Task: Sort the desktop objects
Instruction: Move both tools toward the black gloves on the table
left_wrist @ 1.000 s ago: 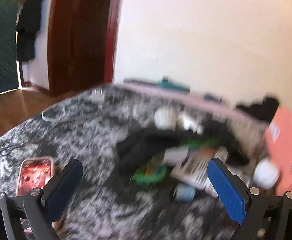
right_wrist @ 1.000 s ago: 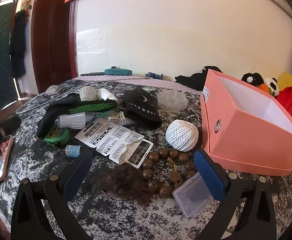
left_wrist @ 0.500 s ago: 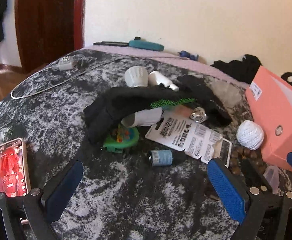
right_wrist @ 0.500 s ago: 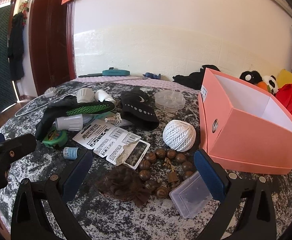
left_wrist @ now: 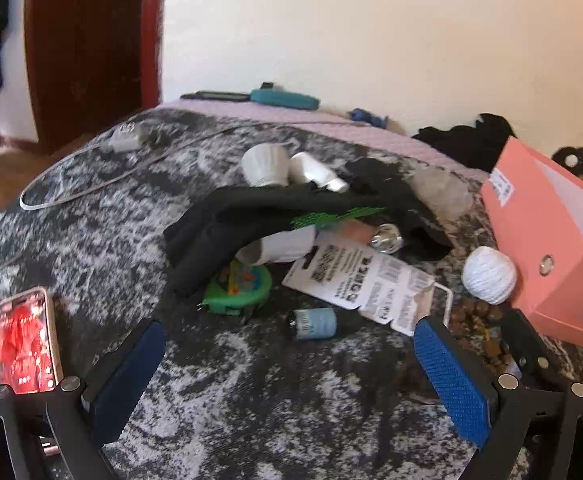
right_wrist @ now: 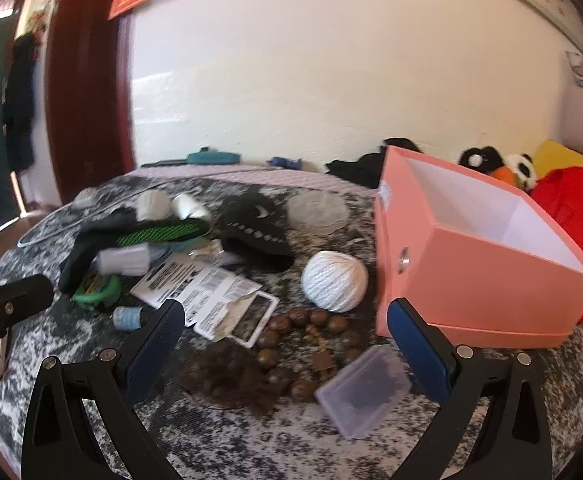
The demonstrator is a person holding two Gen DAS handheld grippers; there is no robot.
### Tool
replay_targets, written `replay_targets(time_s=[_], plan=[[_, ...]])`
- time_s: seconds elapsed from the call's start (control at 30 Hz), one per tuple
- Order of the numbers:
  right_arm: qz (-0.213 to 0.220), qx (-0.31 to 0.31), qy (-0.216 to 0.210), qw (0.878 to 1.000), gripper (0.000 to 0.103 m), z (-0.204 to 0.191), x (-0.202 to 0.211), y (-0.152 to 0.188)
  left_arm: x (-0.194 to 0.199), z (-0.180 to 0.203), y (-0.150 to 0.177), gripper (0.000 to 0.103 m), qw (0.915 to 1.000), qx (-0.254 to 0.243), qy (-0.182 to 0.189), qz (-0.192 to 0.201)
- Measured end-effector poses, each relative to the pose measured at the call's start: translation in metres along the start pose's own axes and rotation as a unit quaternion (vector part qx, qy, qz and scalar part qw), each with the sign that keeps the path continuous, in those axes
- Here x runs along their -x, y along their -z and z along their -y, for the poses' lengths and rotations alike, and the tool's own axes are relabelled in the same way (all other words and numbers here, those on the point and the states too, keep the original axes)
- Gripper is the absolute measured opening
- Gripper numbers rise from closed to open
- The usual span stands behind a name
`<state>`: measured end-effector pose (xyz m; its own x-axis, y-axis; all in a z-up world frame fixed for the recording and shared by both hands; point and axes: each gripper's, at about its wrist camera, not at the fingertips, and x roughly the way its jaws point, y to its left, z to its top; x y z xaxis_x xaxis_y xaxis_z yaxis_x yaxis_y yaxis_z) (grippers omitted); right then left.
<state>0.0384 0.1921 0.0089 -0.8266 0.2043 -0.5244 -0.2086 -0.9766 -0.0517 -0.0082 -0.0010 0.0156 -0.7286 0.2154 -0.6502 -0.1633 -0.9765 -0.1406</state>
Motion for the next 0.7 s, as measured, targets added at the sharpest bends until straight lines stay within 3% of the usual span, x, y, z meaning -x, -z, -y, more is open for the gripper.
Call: replay_targets(time_s=[0.17,0.33,0.7], plan=[[-0.015,-0.031,0.008,0.999,0.103,0.016,0.009,-0.008,0.008,0.014,-0.002,0.102,0.9998,-0.007,0.017,0.0],[0.003,-0.032,0.018,0.999,0.103,0.03,0.042,-0.016,0.024,0.032,-0.003,0.102,0.9995,-0.009,0.029,0.003],[0.011,-0.085,0.059,0.995,0.103,0.098,0.104,-0.015,0.072,0.103,0.01,0.102,0.9958,-0.049,0.074,0.021]])
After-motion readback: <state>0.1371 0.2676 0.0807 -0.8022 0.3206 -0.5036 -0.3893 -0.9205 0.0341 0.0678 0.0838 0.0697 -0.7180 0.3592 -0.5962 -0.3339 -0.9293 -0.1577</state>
